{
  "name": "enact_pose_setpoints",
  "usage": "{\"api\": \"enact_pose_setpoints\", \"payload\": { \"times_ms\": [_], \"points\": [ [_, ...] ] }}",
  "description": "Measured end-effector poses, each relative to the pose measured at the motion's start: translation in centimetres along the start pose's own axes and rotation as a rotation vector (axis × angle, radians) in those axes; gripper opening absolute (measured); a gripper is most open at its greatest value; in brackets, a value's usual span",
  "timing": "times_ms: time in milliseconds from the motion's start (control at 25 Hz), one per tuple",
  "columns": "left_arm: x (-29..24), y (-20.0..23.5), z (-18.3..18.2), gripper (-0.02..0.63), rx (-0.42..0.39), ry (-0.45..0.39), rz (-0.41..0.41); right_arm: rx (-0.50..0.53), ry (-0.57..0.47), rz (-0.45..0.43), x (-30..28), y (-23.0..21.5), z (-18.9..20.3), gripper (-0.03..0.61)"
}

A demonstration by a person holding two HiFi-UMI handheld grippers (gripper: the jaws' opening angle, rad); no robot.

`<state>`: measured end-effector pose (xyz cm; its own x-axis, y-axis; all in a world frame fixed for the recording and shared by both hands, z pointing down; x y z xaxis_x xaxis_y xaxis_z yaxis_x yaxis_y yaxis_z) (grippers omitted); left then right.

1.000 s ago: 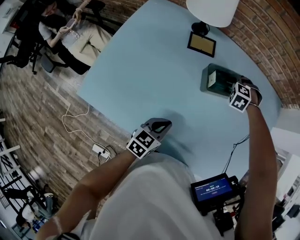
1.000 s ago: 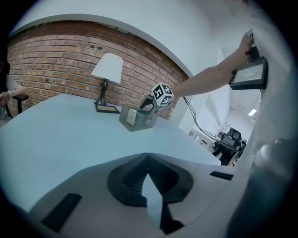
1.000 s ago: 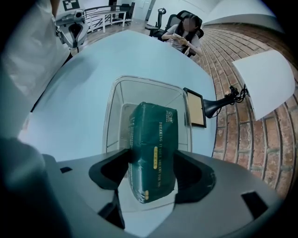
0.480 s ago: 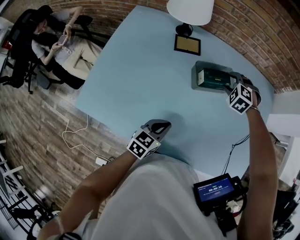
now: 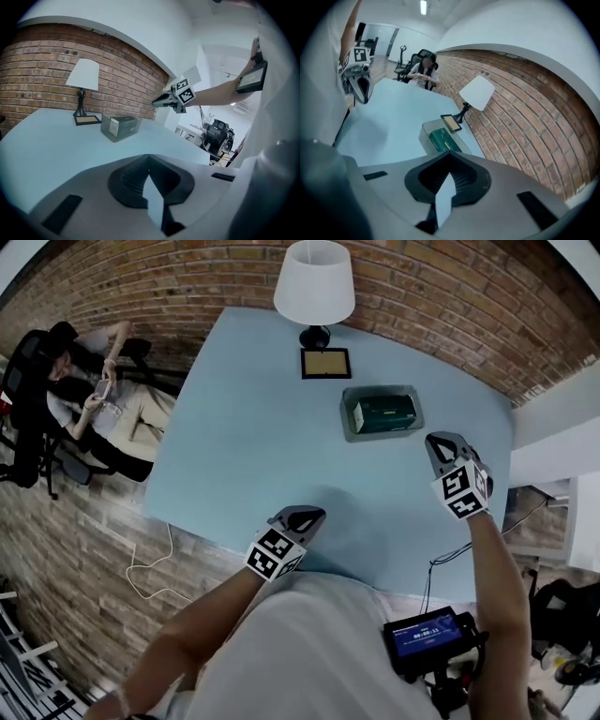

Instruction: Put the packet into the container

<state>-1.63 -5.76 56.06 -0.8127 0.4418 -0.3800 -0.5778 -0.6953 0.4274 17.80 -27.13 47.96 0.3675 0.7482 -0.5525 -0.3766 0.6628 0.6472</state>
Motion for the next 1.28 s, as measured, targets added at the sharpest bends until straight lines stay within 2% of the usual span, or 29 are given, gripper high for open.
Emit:
{"api": "enact_pose_setpoints", "payload": {
  "times_ms": [160, 360, 640, 1080, 1280],
  "points": [
    [0.0, 0.3, -1.4, 0.009, -0.041, 0.006, 0.012, -0.288, -0.015, 0.014, 3.5, 0.2, 0.8, 0.011],
    [-0.1, 0.4, -2.8, 0.01, -0.081, 0.019, 0.019, -0.578, -0.051, 0.035, 7.0, 2.1, 3.4, 0.011],
    [-0.2, -0.1, -4.0, 0.01, -0.104, 0.01, 0.052, -0.899, -0.127, 0.011, 10.6, 7.3, 4.3, 0.011],
    [-0.6, -1.0, -4.8, 0.01, -0.141, 0.022, 0.071, -1.035, -0.172, 0.022, 13.6, 12.9, 3.9, 0.011],
    [-0.6, -1.0, -4.8, 0.009, -0.145, 0.029, 0.077, -1.037, -0.163, 0.021, 13.5, 13.8, 3.9, 0.011]
  ]
}}
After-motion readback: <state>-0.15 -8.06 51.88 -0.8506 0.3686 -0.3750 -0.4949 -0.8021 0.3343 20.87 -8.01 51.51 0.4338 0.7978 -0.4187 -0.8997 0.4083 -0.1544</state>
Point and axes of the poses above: the fingertips, and each gripper's own axes: x backward along the fingers, y to its left, z out of its underside, the point moved 4 cm from there along x, backward along the fingers, and after that the axes turned 14 degrees about z, right-handed, at the moved point
